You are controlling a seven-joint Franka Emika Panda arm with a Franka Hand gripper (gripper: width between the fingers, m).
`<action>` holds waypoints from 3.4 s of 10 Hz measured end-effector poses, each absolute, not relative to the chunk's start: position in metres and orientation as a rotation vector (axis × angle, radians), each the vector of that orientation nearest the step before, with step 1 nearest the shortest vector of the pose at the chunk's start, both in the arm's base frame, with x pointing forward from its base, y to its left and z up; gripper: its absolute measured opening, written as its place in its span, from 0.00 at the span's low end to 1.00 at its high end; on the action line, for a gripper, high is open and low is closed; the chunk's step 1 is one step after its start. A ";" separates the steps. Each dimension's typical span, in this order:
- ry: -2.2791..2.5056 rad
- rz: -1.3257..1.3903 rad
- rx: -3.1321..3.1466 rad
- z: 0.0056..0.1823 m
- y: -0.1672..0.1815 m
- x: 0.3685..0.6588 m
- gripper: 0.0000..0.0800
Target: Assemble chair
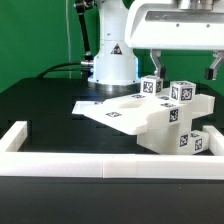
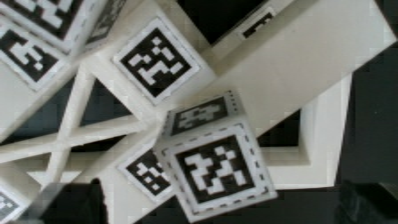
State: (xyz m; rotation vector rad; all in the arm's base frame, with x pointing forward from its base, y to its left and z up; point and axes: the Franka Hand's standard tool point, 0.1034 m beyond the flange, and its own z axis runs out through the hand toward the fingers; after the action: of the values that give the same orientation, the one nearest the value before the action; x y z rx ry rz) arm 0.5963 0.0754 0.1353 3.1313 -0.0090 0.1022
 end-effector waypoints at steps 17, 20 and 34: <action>0.327 0.129 3.093 0.127 0.074 0.596 0.48; 0.306 0.129 3.096 0.127 0.074 0.596 0.36; -1.221 0.148 2.910 0.126 0.076 0.601 0.36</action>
Offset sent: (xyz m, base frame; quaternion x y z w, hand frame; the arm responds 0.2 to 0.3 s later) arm 0.0000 0.0000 0.0000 0.0000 0.0000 0.0000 1.0000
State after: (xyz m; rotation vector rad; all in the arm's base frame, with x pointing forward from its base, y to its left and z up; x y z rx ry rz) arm 0.6014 0.0765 0.1261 2.9098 -1.2210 0.1477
